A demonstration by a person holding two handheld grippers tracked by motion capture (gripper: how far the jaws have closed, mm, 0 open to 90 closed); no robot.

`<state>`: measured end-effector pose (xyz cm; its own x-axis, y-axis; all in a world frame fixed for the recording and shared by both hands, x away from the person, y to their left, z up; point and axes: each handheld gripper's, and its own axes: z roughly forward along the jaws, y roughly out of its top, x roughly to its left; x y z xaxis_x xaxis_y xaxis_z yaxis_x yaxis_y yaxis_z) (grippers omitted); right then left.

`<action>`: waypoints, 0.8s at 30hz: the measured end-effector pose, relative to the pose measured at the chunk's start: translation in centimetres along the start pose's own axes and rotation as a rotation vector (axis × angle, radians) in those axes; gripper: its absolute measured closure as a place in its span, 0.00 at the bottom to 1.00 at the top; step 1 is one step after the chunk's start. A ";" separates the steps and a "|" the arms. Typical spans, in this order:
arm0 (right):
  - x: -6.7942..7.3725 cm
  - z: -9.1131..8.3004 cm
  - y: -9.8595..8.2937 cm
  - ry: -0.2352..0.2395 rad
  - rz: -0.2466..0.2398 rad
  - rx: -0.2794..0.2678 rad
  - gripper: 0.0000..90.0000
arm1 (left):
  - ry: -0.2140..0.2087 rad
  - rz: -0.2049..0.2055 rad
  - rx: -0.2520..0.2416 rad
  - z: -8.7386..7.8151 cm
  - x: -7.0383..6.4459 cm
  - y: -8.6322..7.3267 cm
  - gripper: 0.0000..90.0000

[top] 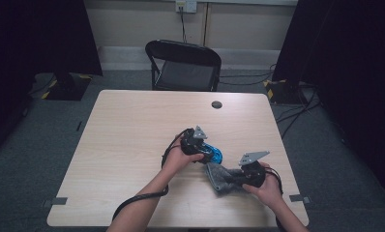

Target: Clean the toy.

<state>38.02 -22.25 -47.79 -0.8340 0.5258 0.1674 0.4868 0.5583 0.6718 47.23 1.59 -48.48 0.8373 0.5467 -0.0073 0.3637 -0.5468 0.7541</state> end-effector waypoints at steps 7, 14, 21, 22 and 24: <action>-2.0 1.1 1.4 -0.047 0.022 0.039 0.90 | -0.003 0.007 0.003 0.0 -0.1 0.0 0.11; -3.4 0.9 1.7 -0.080 0.065 0.029 0.90 | -0.003 0.009 0.004 0.0 0.0 0.0 0.11; -4.9 0.8 1.8 -0.117 0.121 0.013 0.90 | -0.003 0.009 -0.001 0.0 -0.1 0.0 0.11; -5.1 0.8 1.9 -0.123 0.121 0.012 0.90 | -0.003 0.007 -0.001 0.0 -0.1 0.0 0.11; -5.4 0.9 2.1 -0.136 0.132 0.014 0.90 | -0.003 0.007 -0.001 0.0 -0.1 0.0 0.11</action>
<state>43.75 -23.37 -47.94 -0.7204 0.6764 0.1535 0.5940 0.4874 0.6400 47.14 1.58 -48.48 0.8407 0.5415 -0.0039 0.3574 -0.5496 0.7551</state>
